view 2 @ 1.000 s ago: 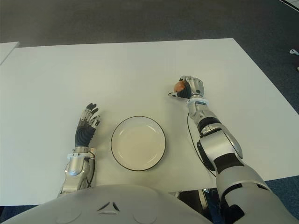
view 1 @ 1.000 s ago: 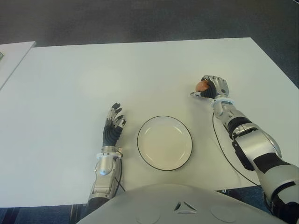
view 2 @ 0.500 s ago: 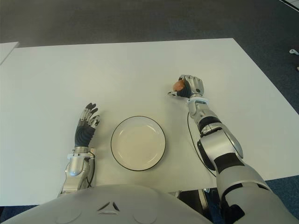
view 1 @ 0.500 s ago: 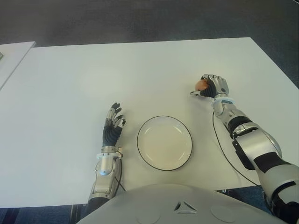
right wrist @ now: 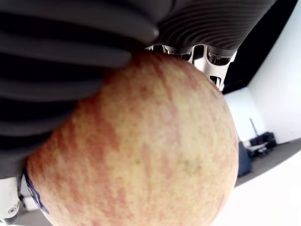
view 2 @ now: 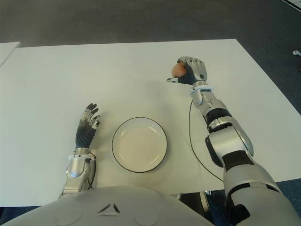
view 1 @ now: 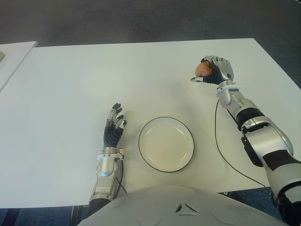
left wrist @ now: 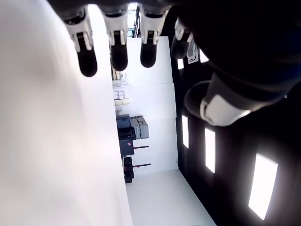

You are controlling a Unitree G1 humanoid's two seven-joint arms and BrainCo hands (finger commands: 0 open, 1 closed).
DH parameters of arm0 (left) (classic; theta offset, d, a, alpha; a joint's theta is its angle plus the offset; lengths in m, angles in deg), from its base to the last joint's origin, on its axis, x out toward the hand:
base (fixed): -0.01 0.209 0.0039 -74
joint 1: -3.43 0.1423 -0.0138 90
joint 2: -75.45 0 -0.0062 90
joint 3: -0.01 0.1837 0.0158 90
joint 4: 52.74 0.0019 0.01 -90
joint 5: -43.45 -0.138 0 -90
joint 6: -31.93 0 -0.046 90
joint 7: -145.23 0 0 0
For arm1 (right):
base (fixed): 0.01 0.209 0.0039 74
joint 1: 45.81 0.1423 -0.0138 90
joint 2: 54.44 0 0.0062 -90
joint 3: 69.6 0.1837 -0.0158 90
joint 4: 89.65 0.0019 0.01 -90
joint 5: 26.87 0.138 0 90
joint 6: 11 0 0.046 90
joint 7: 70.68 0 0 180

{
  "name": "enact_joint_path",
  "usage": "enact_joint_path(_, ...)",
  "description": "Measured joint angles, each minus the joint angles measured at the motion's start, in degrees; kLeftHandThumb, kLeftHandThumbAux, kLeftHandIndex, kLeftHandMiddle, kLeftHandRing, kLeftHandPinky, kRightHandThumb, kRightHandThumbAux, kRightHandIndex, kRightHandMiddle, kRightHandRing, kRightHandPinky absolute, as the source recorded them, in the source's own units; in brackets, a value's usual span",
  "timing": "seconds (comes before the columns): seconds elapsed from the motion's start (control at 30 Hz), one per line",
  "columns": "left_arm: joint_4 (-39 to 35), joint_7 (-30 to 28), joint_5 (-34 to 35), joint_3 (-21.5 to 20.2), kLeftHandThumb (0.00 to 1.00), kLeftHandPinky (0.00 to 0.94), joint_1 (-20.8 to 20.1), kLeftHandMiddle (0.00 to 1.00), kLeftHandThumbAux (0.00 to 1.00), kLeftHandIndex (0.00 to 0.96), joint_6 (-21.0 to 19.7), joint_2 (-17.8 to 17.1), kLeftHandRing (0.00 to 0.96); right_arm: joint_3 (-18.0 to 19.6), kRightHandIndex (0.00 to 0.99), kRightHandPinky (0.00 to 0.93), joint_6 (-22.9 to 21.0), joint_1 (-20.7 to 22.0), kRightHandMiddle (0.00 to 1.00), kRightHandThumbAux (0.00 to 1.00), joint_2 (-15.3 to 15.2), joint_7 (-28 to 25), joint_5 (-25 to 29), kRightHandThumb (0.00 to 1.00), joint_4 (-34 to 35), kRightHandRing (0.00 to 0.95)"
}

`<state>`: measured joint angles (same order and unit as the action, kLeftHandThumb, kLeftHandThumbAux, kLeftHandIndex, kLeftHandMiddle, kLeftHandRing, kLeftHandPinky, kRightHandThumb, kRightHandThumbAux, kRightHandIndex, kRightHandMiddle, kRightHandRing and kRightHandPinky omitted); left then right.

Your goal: Put the apples into the plate.

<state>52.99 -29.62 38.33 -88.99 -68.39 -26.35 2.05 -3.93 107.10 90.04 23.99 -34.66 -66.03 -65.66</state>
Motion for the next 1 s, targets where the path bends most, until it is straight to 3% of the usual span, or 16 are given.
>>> enact_joint_path(0.23, 0.45, 0.01, -0.16, 0.06, 0.068, 0.194, -0.32, 0.118, 0.54, 0.079, 0.33, -0.01, 0.134, 0.09, 0.855, 0.864, 3.23, -3.77, 0.885, 0.676, -1.12, -0.63, -0.31, 0.878, 11.95, 0.876)
enact_joint_path(0.5, 0.48, 0.01, -0.52, 0.12, 0.064, 0.207, -0.32, 0.113, 0.524, 0.072, 0.49, -0.02, 0.134, -2.68, 0.865, 0.86, 3.96, -11.48, 0.88, 0.672, -1.38, -1.22, -5.98, 0.909, 25.63, 0.873)
enact_joint_path(1.0, 0.48, 0.27, -0.71, 0.11, 0.064, 0.193, -0.23, 0.121, 0.501, 0.086, 0.51, 0.1, 0.136, -4.97, 0.865, 0.875, 9.16, -19.41, 0.878, 0.708, -3.23, -3.89, -12.89, 0.83, 41.52, 0.873)
